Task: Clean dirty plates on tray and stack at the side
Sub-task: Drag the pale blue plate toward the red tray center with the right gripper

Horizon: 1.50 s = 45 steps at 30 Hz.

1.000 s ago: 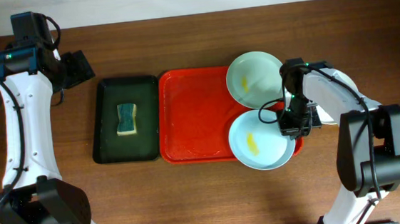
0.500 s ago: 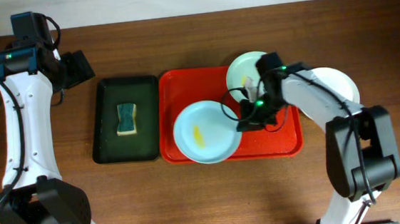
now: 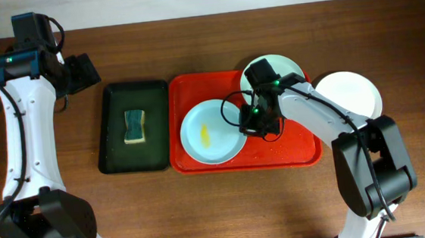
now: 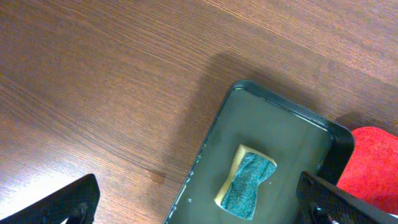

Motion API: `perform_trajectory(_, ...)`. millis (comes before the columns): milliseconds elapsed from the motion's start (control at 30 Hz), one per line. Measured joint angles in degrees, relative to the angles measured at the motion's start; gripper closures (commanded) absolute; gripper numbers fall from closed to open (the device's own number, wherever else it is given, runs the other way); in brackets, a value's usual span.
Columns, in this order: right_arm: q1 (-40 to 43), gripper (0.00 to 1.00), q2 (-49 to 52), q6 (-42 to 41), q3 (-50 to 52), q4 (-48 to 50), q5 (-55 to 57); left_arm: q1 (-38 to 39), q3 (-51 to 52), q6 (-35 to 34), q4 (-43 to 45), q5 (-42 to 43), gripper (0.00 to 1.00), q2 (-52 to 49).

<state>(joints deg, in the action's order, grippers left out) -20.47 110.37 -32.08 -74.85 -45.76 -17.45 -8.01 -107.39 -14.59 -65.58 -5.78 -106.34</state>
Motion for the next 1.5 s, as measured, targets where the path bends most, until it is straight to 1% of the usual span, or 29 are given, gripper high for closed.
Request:
perform_trajectory(133,0.02,0.96,0.0,-1.42,0.0,-0.02,2.99,0.0,0.0,0.0,-0.02,0.0,0.01,0.0)
perform_trajectory(467,0.0,0.95,0.0,-2.19,0.0,0.0,6.12,0.0,0.0,0.0,-0.02,0.0,0.01,0.0)
perform_trajectory(500,0.0,0.94,0.0,-2.19,0.0,0.0,6.95,0.0,0.0,0.0,-0.02,0.0,0.01,0.0)
perform_trajectory(533,0.0,0.91,0.0,-2.14,0.0,0.0,7.43,0.0,0.0,0.0,0.0,0.0,0.01,0.0)
perform_trajectory(633,0.0,0.91,0.0,-1.68,0.0,0.0,9.53,0.0,0.0,0.0,0.0,0.0,0.01,0.0)
perform_trajectory(700,0.0,0.86,0.0,-1.49,0.0,0.0,10.16,0.0,0.0,0.0,0.0,0.0,0.01,0.0)
perform_trajectory(767,0.0,0.76,0.0,-1.16,0.0,0.0,10.4,0.0,0.0,0.0,-0.02,0.0,0.01,0.0)
perform_trajectory(800,0.0,0.69,0.0,-0.74,0.0,-0.04,10.49,0.0,0.0,0.0,-0.02,0.0,0.01,0.0)
perform_trajectory(833,0.0,0.66,0.0,-0.22,0.0,-0.02,10.56,0.0,0.0,0.0,-0.02,0.0,0.0,0.0)
perform_trajectory(867,-0.04,0.64,0.0,0.39,0.0,0.0,10.58,0.0,0.0,0.0,0.0,0.0,0.0,0.0)
perform_trajectory(1000,-0.02,0.64,0.0,5.88,-0.09,2.14,10.6,0.0,0.0,0.0,-0.02,0.0,0.01,0.0)
perform_trajectory(1067,0.35,0.61,0.0,9.94,-2.25,-0.81,10.51,0.0,0.0,0.0,-0.02,0.0,0.01,0.0)
perform_trajectory(1133,0.98,0.58,-0.07,13.7,-7.26,-5.6,10.38,0.0,0.0,0.0,0.0,0.0,0.01,0.0)
perform_trajectory(1167,1.29,0.4,-0.37,15.19,-9.84,-7.56,10.36,0.0,0.0,0.0,-0.02,0.0,0.01,0.0)
perform_trajectory(1200,1.44,0.01,-0.92,16.96,-12.98,-10.12,10.38,0.0,0.0,0.0,0.02,0.0,0.01,0.0)
perform_trajectory(1300,1.68,0.01,-3.72,19.58,-17.46,-13.33,9.94,0.0,0.0,0.0,-0.02,0.0,0.01,0.0)
perform_trajectory(1333,1.68,0.18,-4.59,20.31,-18.16,-14.14,9.84,0.0,0.0,0.0,-0.02,0.0,0.01,0.0)
perform_trajectory(1367,1.7,0.41,-5.11,20.79,-18.58,-15.34,9.7,0.0,0.0,0.0,-0.02,0.0,0.01,0.0)
perform_trajectory(1400,1.7,0.59,-5.14,21.03,-18.67,-15.56,9.6,0.0,0.0,0.0,-0.02,0.0,0.0,0.0)
perform_trajectory(1433,1.7,0.65,-5.2,21.46,-18.71,-17.35,9.49,0.0,0.0,0.0,-0.02,0.0,0.0,0.0)
perform_trajectory(1500,1.68,0.63,-5.16,21.62,-18.43,-19.04,9.4,0.0,0.0,0.0,-0.02,0.0,0.01,0.0)
